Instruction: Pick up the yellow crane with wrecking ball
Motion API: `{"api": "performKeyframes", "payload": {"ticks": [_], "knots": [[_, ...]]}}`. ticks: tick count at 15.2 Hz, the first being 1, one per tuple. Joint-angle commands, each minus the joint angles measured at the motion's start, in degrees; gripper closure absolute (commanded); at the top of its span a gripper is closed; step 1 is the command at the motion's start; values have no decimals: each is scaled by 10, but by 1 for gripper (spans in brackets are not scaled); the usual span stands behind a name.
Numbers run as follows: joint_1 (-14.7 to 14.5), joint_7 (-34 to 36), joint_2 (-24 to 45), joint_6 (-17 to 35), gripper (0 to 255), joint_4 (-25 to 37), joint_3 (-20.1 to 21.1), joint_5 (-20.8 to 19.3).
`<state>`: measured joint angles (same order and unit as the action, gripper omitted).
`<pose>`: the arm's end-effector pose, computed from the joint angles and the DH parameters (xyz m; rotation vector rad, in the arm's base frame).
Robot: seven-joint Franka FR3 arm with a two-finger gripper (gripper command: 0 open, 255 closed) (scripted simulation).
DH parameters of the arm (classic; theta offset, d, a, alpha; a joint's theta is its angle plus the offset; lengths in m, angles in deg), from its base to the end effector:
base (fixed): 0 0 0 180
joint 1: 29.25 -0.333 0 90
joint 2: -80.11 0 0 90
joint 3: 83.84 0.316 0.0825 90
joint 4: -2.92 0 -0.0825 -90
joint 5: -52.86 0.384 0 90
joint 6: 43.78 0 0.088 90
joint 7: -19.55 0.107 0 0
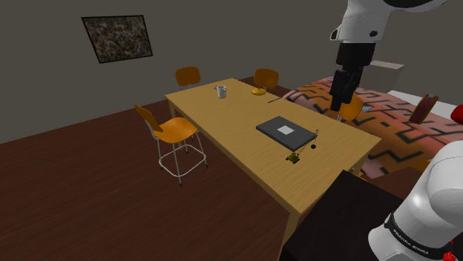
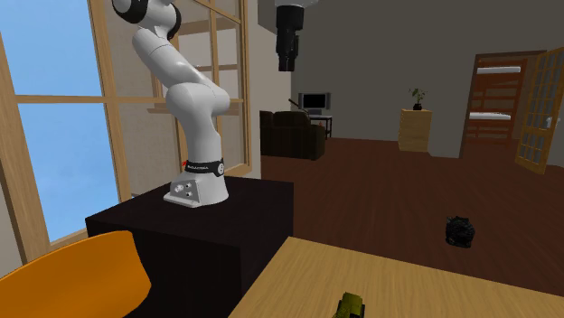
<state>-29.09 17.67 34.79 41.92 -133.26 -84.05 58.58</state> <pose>0.2966 0.0091 0.5767 -3.0342 -0.0464 0.1337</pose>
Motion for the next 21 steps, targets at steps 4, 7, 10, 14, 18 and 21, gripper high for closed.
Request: {"api": "performKeyframes", "payload": {"ticks": [4, 7, 10, 14, 18, 21], "knots": [[9, -19, 17, 56, 0, -37, -15, -13], [18, -37, 43, 115, 0, -67, -30, -24], [26, -55, 76, 175, 0, -91, -46, -35], [37, -79, 134, 257, 0, -112, -68, -45], [45, -105, 205, 338, 0, -119, -91, -49], [49, -126, 266, 397, 0, -115, -109, -46]]}}
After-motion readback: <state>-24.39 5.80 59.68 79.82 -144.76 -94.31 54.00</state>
